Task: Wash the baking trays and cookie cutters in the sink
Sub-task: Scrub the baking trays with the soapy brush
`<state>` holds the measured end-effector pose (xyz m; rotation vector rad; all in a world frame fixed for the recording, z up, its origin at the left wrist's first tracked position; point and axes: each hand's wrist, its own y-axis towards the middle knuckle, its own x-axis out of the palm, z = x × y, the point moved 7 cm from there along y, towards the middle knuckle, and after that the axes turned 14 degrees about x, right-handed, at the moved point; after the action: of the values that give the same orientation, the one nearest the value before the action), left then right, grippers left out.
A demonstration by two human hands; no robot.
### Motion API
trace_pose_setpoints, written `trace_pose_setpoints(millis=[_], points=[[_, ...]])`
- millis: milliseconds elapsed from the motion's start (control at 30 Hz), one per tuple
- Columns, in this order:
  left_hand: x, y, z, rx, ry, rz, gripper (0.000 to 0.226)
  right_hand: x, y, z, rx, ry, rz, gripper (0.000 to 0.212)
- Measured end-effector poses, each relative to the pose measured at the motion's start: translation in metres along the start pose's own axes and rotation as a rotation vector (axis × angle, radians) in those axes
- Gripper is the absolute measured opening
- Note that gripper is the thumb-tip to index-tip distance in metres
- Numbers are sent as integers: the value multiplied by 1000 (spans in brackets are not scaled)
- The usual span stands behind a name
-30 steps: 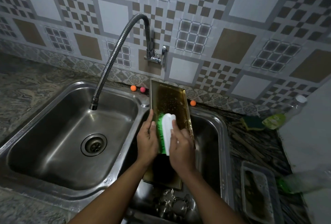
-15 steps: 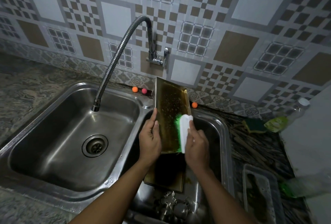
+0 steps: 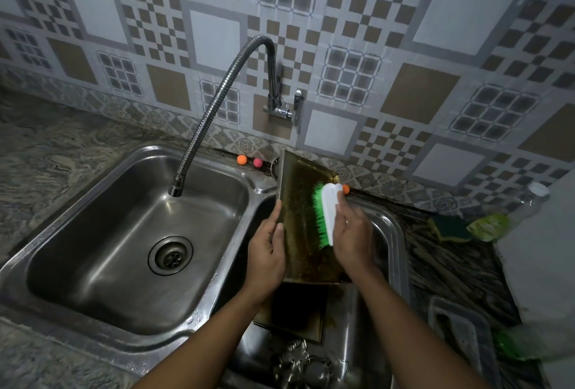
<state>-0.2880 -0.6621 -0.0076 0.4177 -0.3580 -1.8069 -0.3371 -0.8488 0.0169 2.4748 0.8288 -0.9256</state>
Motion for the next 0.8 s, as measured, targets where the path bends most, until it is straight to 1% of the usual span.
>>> trace_pose_setpoints(millis=[67,133,267,300,333,467,567,667,733,800], points=[[1,3,3,9,3,-23,47,-4,10,2,50,9,3,41],[3,6,2,2,-2,-46,48,3,12,-14,41,16,-12,41],[7,6,1,-13,6,-66,49,16,-5,-66,-171,-33,-35,41],[7,5,1,-16,2,-65,48,14,-5,-72,-210,-55,-30,41],[7,5,2,-18,-9,-64,48,10,1,-72,-204,-80,-22,41],[2,0,6,-24,-48,-31,47,-6,43,-37,53,-43,-25,39],[-9,-2,10,-3,-34,15,47,-12,58,-16,156,20,11,37],[-12,1,6,-3,-1,8,47,5,55,-23,209,88,-35,37],[-11,4,3,-16,14,17,47,18,38,-50,129,73,-75,39],[-12,9,3,-11,24,33,47,26,10,-78,-33,21,-94,40]])
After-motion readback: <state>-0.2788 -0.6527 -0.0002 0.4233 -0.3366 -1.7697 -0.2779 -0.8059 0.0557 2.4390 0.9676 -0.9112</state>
